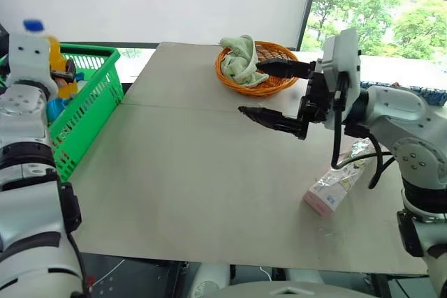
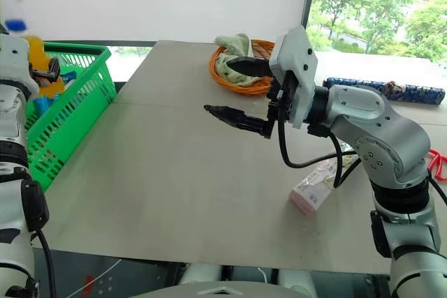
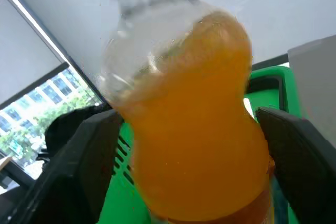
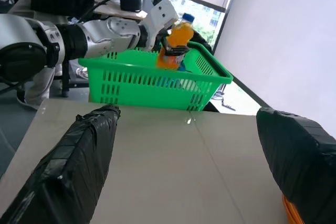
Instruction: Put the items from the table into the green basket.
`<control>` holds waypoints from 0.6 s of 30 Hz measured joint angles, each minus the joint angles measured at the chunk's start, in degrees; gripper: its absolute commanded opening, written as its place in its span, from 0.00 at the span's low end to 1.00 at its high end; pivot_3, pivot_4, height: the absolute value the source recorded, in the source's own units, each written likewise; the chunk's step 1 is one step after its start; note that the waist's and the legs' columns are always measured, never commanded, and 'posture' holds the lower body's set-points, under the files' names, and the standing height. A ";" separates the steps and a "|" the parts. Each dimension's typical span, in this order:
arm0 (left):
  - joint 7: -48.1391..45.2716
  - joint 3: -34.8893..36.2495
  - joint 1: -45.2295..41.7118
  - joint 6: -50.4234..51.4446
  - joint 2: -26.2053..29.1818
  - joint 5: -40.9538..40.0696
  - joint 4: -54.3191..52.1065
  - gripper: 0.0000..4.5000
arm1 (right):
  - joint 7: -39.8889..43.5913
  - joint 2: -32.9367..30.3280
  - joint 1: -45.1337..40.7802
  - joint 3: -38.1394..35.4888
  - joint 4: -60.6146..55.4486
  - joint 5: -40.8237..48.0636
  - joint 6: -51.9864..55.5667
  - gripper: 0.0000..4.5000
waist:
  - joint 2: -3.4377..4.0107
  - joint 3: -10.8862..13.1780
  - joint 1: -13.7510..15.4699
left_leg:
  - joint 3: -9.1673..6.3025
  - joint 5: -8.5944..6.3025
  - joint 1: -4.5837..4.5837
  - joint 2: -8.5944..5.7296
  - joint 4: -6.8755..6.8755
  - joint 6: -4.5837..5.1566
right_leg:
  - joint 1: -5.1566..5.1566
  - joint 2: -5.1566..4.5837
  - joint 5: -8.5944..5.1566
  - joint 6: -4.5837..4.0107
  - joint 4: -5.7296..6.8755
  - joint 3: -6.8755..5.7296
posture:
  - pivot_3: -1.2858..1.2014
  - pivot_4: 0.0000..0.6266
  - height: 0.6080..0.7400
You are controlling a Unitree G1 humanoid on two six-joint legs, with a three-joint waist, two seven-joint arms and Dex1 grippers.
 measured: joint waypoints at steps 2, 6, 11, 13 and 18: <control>0.07 0.55 -0.22 -1.79 -0.21 -0.41 -1.81 0.98 | -0.36 0.17 0.01 0.00 -0.13 0.13 0.01 1.00 | 0.00 0.00 0.14 | 0.01 0.00 0.02 0.00 0.02 0.00 | 0.00 -0.04 0.00 0.00 0.07 0.01 | 0.54 0.00 1.00; -1.12 1.66 -0.08 -2.96 -4.11 -2.66 -9.80 0.98 | -0.66 0.56 0.00 0.06 0.12 -0.23 -0.10 1.00 | -0.03 -0.03 0.29 | 0.02 -0.02 0.12 0.00 0.16 -0.04 | 0.01 -0.38 0.00 -0.01 0.34 0.12 | 0.55 0.00 1.00; -7.70 2.61 4.68 9.07 -12.04 -12.31 -26.65 0.98 | 0.72 -0.57 0.59 0.10 0.35 -0.45 -0.40 1.00 | -0.02 -0.06 0.25 | 0.02 0.01 0.25 0.00 0.23 0.01 | 0.01 -0.33 -0.01 0.00 0.57 0.30 | 0.55 0.00 1.00; -11.95 1.91 9.37 21.61 -16.22 -21.01 -39.55 0.98 | 1.33 -1.46 1.30 0.03 0.35 -0.43 -0.40 1.00 | -0.02 -0.06 0.15 | 0.01 0.01 0.23 0.01 0.28 0.03 | 0.02 -0.31 0.00 0.00 0.60 0.37 | 0.55 0.00 1.00; -10.73 -0.33 12.75 49.84 -21.30 -35.81 -60.03 0.98 | 1.08 -6.04 5.02 -1.58 -1.84 -0.41 0.71 1.00 | -0.03 -0.06 -0.98 | -0.14 0.01 0.26 0.08 0.42 0.04 | 0.09 0.08 -0.01 0.00 0.73 0.47 | 0.52 0.00 1.00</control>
